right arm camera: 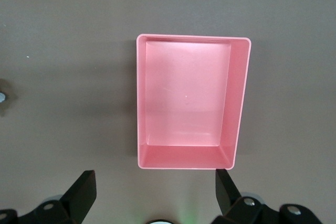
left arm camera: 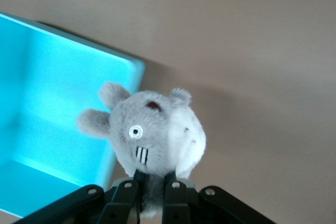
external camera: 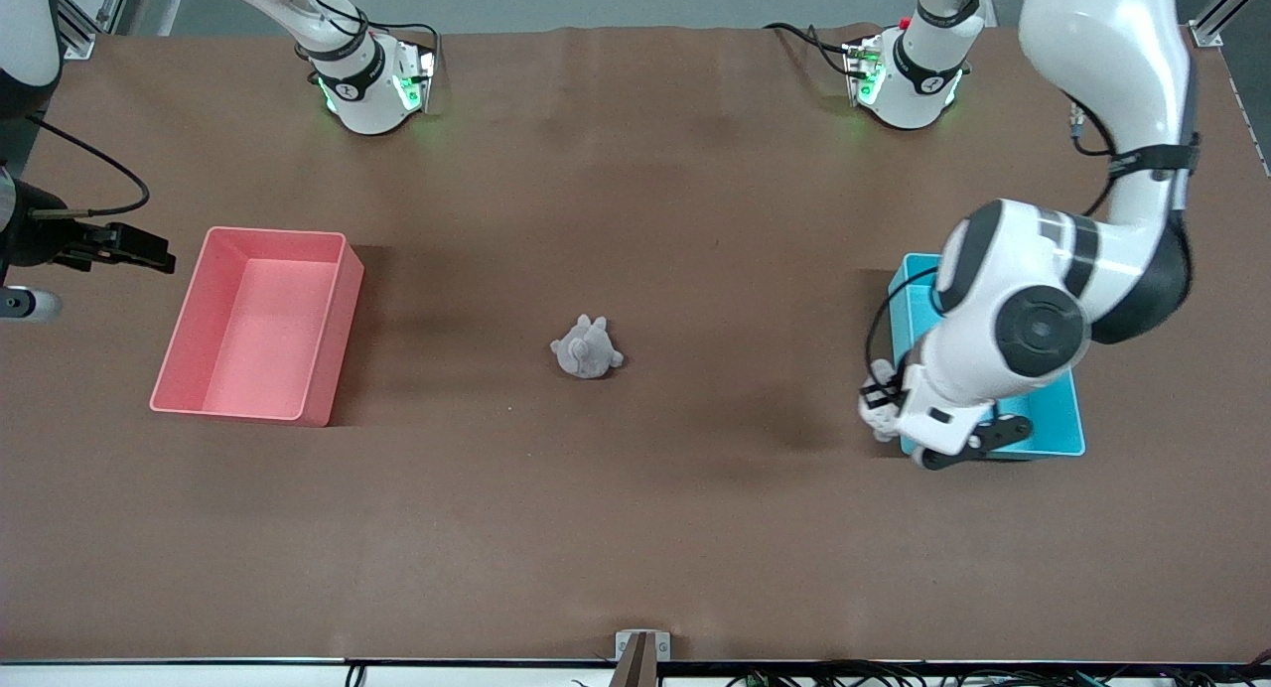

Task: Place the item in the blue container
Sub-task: 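Carry the plush with the left gripper into the blue box, then release the plush and move the left gripper to the other plush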

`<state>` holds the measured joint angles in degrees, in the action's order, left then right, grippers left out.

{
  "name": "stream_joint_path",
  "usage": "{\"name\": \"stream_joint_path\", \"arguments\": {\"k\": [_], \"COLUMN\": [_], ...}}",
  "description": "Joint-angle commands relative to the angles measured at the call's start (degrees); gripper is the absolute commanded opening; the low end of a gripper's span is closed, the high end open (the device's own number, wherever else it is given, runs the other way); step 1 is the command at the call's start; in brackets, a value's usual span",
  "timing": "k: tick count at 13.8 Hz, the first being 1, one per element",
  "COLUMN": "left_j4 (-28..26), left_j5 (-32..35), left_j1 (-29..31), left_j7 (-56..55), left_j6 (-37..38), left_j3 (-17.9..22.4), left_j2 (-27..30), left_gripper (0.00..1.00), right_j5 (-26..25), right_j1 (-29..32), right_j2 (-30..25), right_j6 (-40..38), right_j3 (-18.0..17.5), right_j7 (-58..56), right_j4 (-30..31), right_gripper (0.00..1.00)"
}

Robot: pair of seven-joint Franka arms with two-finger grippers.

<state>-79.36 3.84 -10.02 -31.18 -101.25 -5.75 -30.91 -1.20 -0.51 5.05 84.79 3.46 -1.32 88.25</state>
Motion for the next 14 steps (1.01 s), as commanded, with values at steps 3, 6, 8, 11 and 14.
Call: {"name": "stream_joint_path", "arguments": {"k": [3, 6, 8, 11, 14], "left_j4": [-6.9, -9.8, -9.5, -9.2, -7.8], "left_j5": [2.4, 8.6, 7.9, 7.6, 5.6], "left_j1": [6.1, 8.2, 8.1, 6.8, 6.1], "left_j7": [11.7, 12.6, 12.1, 10.3, -2.1], "left_j6": [1.5, 1.5, 1.4, 1.7, 1.7], "left_j3": [-0.2, -0.5, -0.7, -2.8, -10.0], "left_j2": [2.0, 1.8, 1.4, 2.3, 3.4], "left_gripper": [0.04, 0.30, 0.98, 1.00, 1.00], "right_j5": [0.9, 0.9, 0.9, 1.5, 1.8], "right_j1": [-0.5, -0.3, -0.4, -0.5, -0.5], "right_j2": [-5.2, -6.8, -7.3, -8.2, -9.5], "right_j6": [1.8, 1.8, 2.0, 4.0, 6.9], "right_j3": [0.0, 0.1, 0.1, 0.1, 0.1], "right_j7": [-0.4, -0.8, -0.8, -0.8, -0.9], "right_j4": [4.0, 4.2, 4.2, 4.7, 7.8], "right_gripper": [1.00, 1.00, 1.00, 1.00, 1.00]}}
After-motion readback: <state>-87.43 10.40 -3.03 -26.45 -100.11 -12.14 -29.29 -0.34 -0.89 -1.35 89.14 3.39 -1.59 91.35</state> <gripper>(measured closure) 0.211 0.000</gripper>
